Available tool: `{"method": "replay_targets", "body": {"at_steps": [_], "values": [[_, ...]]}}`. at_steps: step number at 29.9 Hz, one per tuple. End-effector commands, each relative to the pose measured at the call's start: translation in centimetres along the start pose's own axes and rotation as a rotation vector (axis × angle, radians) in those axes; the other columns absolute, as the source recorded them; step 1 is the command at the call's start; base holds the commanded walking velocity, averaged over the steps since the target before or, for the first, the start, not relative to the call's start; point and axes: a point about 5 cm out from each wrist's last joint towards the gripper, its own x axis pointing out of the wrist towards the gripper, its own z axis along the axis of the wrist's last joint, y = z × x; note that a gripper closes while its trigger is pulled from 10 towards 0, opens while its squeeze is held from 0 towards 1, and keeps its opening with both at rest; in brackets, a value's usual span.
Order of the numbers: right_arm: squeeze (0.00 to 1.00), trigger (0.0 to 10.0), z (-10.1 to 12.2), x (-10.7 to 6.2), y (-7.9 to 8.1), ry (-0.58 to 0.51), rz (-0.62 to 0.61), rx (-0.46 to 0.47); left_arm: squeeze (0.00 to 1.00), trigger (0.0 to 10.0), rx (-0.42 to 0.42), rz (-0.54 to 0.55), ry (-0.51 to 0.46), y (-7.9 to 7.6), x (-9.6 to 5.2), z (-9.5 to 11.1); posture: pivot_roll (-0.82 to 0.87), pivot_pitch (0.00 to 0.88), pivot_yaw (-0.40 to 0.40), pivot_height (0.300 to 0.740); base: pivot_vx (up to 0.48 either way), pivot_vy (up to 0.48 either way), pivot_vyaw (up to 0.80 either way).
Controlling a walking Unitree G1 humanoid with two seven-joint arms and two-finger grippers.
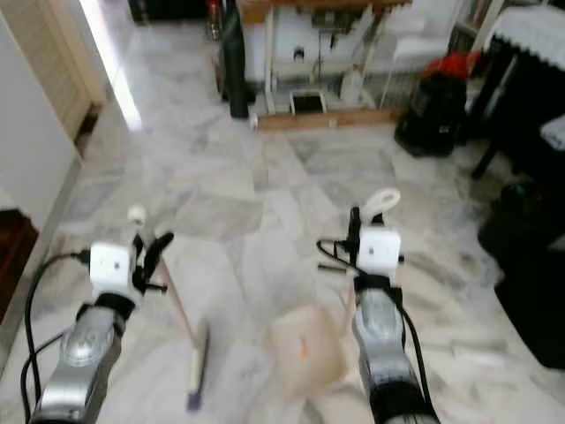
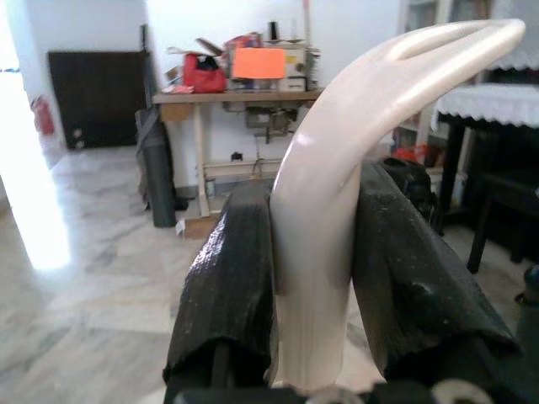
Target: Sweep floor
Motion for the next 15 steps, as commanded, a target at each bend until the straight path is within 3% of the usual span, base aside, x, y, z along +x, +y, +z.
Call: {"method": "replay_targets", "body": {"at_steps": [1,7,15], "values": [[0.00,10.0,1.05,0.62,-0.82,-0.055,-0.023,-0.010,0.00,10.0,0.007,-0.014,-0.050,-0.39,0.52,1.05,0.02,0.021,0.004,0.740,0.420,0.000,0.00],[0.00,10.0,0.84,0.55,-0.85,-0.038,-0.031,0.009,0.00,10.0,0.006,-0.003,-0.047,-0.28,0.40,0.95,0.02,0.029,0.003,0.740,0.420,0.000,0.00],[0.00,10.0,0.77,0.60,-0.81,-0.035,-0.032,0.010,0.00,10.0,0.008,0.001,-0.050,-0.09,0.56,0.99,0.02,0.030,0.006,0.740,0.420,0.000,-0.77]]}}
